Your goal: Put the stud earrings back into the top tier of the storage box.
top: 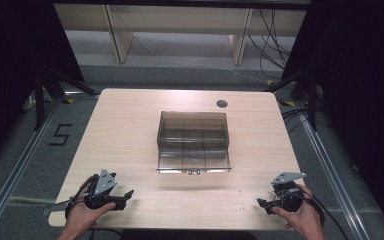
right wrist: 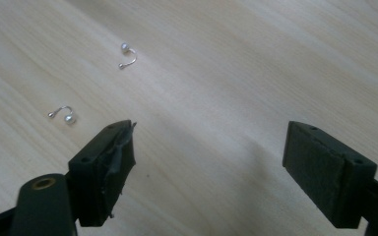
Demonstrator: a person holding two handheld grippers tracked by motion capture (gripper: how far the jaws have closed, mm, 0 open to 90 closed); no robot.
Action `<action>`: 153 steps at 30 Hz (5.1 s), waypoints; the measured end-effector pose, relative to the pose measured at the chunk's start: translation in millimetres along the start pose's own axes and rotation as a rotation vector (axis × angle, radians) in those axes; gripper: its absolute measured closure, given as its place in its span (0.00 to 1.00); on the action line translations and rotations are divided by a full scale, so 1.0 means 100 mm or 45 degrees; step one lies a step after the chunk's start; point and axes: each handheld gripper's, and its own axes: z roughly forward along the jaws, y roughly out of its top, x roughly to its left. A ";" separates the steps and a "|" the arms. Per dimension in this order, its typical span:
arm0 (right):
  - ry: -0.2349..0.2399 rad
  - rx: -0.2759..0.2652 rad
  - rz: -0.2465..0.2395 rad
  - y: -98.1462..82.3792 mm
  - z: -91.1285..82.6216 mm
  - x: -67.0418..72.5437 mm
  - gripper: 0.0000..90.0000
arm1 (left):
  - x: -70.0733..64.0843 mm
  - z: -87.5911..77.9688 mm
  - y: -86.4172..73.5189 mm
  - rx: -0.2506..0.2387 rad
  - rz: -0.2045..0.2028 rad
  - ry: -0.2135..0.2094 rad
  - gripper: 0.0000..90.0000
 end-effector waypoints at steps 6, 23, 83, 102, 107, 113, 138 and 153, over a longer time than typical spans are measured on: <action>0.012 0.057 -0.058 0.05 -0.07 0.05 0.29 | 0.01 -0.02 0.00 0.006 0.021 -0.003 0.17; 0.025 0.165 -0.199 0.24 -0.11 0.26 0.43 | -0.01 0.00 0.00 0.000 0.004 -0.003 0.17; 0.211 0.591 -0.532 0.74 0.25 0.65 1.00 | 0.00 -0.02 0.00 -0.001 0.005 -0.010 0.17; 0.179 0.621 -0.493 0.76 0.28 0.61 0.88 | 0.00 -0.03 0.00 -0.009 0.009 -0.011 0.17; 0.181 0.664 -0.498 0.75 0.31 0.66 0.88 | 0.00 -0.02 0.00 -0.008 0.009 0.011 0.17; 0.150 0.713 -0.532 0.74 0.36 0.66 0.89 | 0.00 -0.03 0.00 -0.002 0.017 0.003 0.17; 0.207 0.624 -0.613 0.85 0.26 0.83 0.92 | -0.01 -0.02 0.00 -0.006 0.005 -0.008 0.17; 0.285 0.621 -0.761 1.01 0.46 1.15 0.88 | 0.00 -0.03 0.00 -0.012 0.011 0.008 0.17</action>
